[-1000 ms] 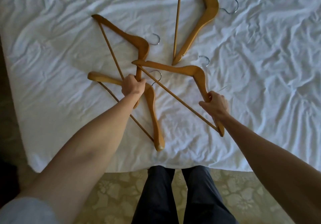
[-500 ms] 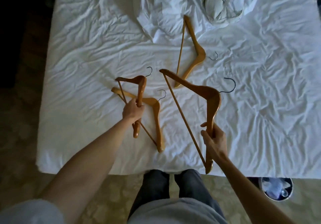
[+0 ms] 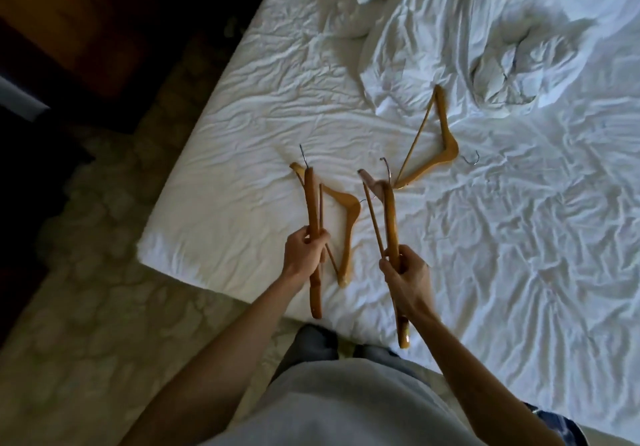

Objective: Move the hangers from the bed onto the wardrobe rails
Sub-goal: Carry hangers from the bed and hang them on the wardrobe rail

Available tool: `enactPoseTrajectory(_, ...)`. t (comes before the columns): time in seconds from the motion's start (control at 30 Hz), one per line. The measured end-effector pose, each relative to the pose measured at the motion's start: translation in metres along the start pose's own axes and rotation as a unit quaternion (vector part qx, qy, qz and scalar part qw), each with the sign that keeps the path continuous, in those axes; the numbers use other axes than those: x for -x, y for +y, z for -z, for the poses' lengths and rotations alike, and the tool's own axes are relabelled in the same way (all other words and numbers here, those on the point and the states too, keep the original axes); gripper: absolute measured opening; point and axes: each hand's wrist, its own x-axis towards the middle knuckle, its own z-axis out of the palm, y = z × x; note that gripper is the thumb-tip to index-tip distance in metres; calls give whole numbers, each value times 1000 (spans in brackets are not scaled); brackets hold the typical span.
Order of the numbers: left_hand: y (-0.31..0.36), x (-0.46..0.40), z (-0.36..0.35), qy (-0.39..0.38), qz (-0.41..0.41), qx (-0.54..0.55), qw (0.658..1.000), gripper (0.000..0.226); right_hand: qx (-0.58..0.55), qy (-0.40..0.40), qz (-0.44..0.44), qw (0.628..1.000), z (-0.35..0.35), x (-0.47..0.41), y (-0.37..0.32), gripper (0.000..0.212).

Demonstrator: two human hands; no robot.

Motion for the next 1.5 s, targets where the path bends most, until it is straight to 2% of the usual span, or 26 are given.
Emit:
enactPoseTrajectory(0.1, -16, 33, 9, 35, 11, 29, 999, 33, 3, -42, 45, 998, -1, 14, -8, 10)
enactPoseTrajectory(0.33, -59, 109, 44, 154, 6, 77, 985, 28, -4, -149, 116, 982, -39, 50, -38, 7)
enactPoseTrajectory(0.47, -92, 153, 73, 221, -1, 106, 969, 25, 17, -232, 154, 960, -83, 81, -62, 16)
enactPoseTrajectory(0.57, -118, 178, 98, 270, 20, 121, 955, 24, 38, -282, 187, 940, -119, 108, -80, 14)
enactPoseTrajectory(0.63, -138, 195, 119, 300, 62, 142, 941, 30, 54, -320, 207, 923, -145, 130, -93, 12)
enactPoseTrajectory(0.7, -162, 208, 140, 332, 89, 153, 926, 47, 73, -359, 227, 902, -174, 153, -105, 11)
enactPoseTrajectory(0.73, -171, 215, 149, 348, 83, 167, 919, 45, 83, -375, 238, 892, -187, 162, -110, 8)
enactPoseTrajectory(0.8, -184, 231, 174, 394, 61, 209, 893, 23, 109, -413, 265, 865, -220, 183, -121, 5)
enactPoseTrajectory(0.93, -220, 247, 238, 466, 62, 261, 843, 26, 131, -475, 305, 815, -294, 229, -152, 8)
enactPoseTrajectory(1.13, -262, 263, 349, 514, 72, 326, 790, 19, 141, -540, 303, 772, -409, 313, -205, 7)
enactPoseTrajectory(1.27, -285, 277, 425, 522, 77, 341, 778, 17, 133, -570, 304, 752, -477, 357, -244, 1)
enactPoseTrajectory(1.5, -322, 284, 538, 543, 77, 348, 760, 12, 139, -589, 327, 726, -572, 405, -296, 4)
